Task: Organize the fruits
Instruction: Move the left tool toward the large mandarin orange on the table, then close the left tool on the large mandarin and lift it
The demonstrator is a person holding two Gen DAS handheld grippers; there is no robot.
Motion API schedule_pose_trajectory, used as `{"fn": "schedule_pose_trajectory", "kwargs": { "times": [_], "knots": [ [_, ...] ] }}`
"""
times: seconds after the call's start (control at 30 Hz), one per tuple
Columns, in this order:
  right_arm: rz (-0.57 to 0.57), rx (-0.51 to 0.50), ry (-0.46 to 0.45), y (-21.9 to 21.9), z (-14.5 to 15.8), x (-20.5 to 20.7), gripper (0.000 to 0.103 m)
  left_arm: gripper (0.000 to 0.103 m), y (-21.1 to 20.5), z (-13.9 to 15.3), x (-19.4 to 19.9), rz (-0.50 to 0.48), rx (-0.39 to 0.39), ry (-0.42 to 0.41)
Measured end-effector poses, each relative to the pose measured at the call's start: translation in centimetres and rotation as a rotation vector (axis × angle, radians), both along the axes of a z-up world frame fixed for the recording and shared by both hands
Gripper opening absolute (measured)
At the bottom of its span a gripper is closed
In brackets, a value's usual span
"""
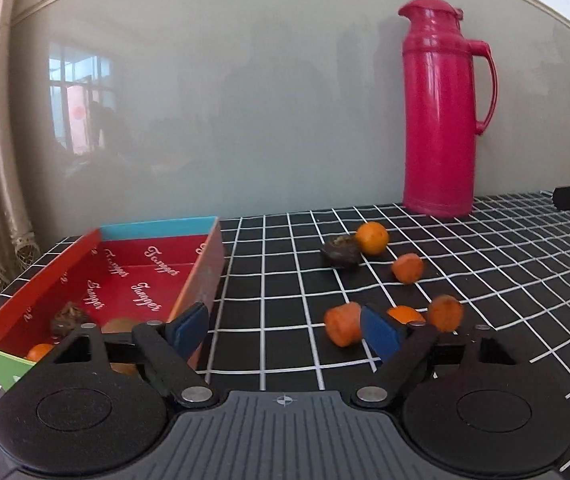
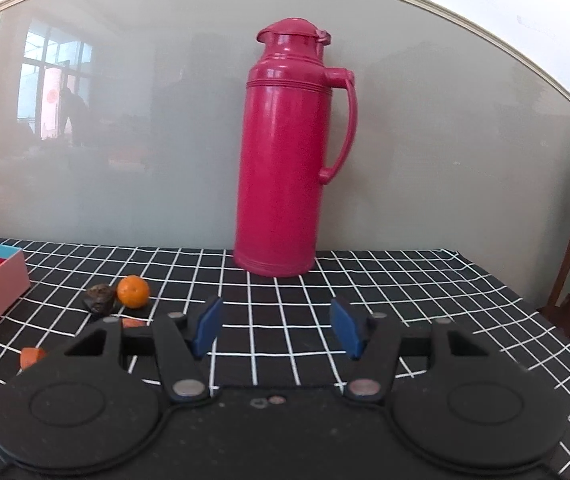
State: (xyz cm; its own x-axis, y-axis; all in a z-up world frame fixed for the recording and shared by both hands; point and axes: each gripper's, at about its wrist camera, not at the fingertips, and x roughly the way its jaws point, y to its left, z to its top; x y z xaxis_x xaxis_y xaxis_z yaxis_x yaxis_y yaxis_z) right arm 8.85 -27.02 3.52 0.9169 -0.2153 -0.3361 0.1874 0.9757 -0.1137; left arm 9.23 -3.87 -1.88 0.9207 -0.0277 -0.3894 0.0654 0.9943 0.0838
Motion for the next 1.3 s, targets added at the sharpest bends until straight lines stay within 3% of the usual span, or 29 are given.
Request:
{"fn": "schedule_pose_trajectory", "kwargs": {
  "times": [0.63,0.73,1.07,1.13,1.2,1.3],
  "knots": [
    [-0.050,0.006,0.002,-2.8,-0.6,-0.9,0.059,0.075,-4.1,-1.5,1.1,-0.129,-0.005,0.068],
    [-0.057,0.004,0.002,-3.1,-0.7,-1.0,0.059,0.066,-4.4,-1.8,1.6,-0.143,-0.015,0.106],
    [-0.066,0.002,0.007,-3.8,-1.0,-1.1,0.059,0.063,-5.5,-2.4,2.6,-0.120,-0.012,0.178],
    [-0.067,0.000,0.014,-3.8,-1.2,-1.0,0.059,0.047,-5.7,-2.4,2.7,-0.118,-0.011,0.184],
    [-0.074,0.001,0.023,-3.9,-1.4,-0.7,0.059,0.037,-5.9,-2.4,2.9,-0.118,-0.006,0.198],
    [-0.118,0.005,0.065,-4.1,-2.3,0.6,0.058,0.037,-6.0,-2.4,2.9,-0.112,-0.011,0.201]
  ]
}}
